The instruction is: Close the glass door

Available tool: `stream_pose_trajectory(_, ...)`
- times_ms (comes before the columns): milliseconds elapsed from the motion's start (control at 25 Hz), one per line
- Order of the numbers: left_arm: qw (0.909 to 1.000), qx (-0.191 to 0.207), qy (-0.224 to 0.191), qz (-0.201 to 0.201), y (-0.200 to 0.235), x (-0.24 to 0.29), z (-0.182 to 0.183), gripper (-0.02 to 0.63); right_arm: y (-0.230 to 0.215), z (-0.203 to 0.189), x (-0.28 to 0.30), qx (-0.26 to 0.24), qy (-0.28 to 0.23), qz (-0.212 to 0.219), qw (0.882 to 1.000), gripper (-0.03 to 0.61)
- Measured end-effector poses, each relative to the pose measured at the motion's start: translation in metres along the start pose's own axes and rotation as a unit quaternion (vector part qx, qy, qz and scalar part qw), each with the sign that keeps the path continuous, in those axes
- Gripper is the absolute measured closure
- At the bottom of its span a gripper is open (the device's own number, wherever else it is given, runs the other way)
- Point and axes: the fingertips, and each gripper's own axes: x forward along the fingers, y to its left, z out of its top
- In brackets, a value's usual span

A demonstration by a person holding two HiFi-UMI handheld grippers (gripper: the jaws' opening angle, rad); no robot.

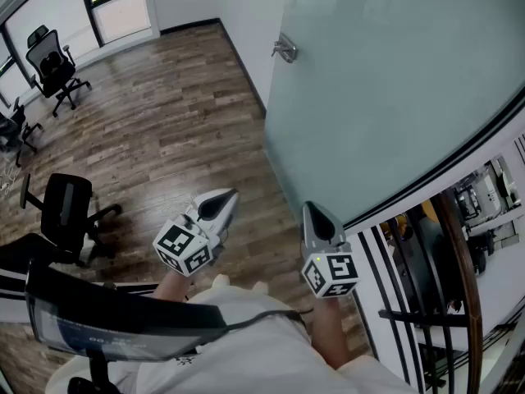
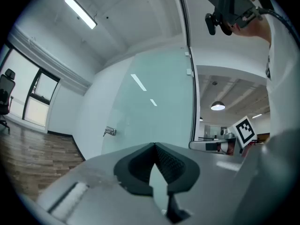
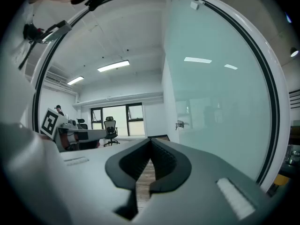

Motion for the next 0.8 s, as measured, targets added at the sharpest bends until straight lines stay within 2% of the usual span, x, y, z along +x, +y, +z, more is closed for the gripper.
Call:
stream_pose_trajectory(240,1.0000,0.003,-0.002,-0.001,-0.007,0.021,0.000,0.609,-0.018,0.001,0.000,-0.007,0.000,0.003,1.000,0.571)
stream_pose_trajectory(440,1.0000,0.000,0.000,-0.001,-0.023,0.038,-0.002,0.609,-0.033,0.000,-0.006,0.009,0.000,0.022,1.000,0.569)
stream_pose_trajectory(680,0.9999,-0.003,0.012,0.012,-0.035,0.051,-0.019,0.609,-0.055,-0.016,-0.012,0.016,0.011,0.041,0.999,0.569)
stream_pose_trajectory(800,0.9997,-0.003,0.019,0.017,-0.039,0.060,-0.027,0.609,-0.076,-0.021,-0.013,0.020,0.014,0.034,0.999,0.569)
